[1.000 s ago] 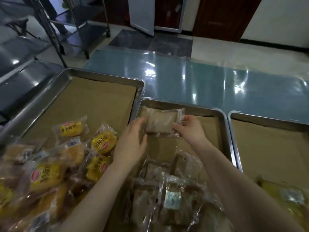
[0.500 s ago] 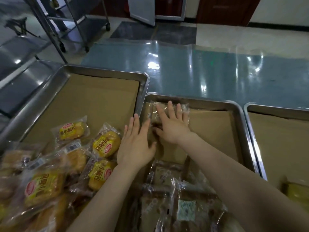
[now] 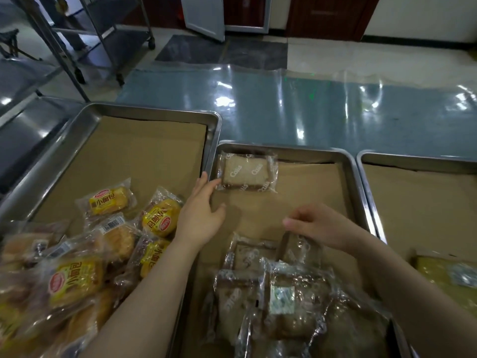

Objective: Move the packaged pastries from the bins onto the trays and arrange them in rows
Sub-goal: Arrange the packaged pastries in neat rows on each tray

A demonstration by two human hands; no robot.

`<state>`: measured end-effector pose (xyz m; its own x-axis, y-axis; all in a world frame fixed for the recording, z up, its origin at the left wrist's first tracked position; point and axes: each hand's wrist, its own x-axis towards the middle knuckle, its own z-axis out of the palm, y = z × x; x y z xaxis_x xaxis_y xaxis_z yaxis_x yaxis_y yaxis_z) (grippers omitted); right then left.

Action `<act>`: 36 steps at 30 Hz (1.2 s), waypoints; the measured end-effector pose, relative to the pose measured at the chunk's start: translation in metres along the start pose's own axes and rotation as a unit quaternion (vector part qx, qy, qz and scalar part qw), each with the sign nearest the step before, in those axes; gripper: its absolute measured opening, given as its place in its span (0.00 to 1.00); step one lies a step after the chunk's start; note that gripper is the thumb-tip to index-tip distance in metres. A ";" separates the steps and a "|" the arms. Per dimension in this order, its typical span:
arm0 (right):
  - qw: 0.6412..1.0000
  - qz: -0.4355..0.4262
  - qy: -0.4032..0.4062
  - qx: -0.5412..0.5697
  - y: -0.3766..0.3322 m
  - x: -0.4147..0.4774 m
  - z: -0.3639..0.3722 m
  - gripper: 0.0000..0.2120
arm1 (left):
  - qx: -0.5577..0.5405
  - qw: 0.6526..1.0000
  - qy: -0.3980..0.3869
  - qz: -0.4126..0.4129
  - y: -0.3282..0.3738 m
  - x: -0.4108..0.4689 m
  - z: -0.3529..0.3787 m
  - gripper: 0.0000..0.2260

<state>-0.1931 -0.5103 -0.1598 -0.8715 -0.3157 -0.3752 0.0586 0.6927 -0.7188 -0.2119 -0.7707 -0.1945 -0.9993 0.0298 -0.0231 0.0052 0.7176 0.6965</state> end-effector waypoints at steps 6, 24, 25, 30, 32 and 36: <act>0.981 0.048 0.172 0.075 0.024 -0.017 -0.007 0.05 | 0.002 1.000 -0.008 -0.003 0.002 -0.001 -0.002 0.26; 0.977 -0.009 0.133 -0.166 0.044 0.002 -0.030 0.23 | -0.004 1.000 0.002 -0.015 0.005 -0.003 -0.002 0.25; 0.973 -0.023 0.139 -0.181 0.044 0.000 -0.024 0.23 | -0.005 1.000 0.001 -0.016 0.005 -0.003 -0.003 0.25; 0.934 -0.046 0.155 -0.319 0.031 0.025 0.003 0.27 | -0.001 1.000 0.001 -0.018 0.005 -0.003 -0.002 0.25; 0.916 0.001 0.124 -0.382 0.037 0.042 0.010 0.28 | 0.000 1.000 0.004 -0.016 0.004 -0.003 -0.002 0.25; 0.904 0.028 0.165 -0.394 0.045 0.072 0.005 0.28 | 0.000 1.000 0.010 -0.007 0.001 -0.002 0.000 0.25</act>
<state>-0.2507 -0.5045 -0.2219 -0.9833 -0.1460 -0.1087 -0.1452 0.9893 -0.0154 -0.2101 -0.7701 -0.1932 -0.9998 0.0058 -0.0193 -0.0092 0.7175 0.6965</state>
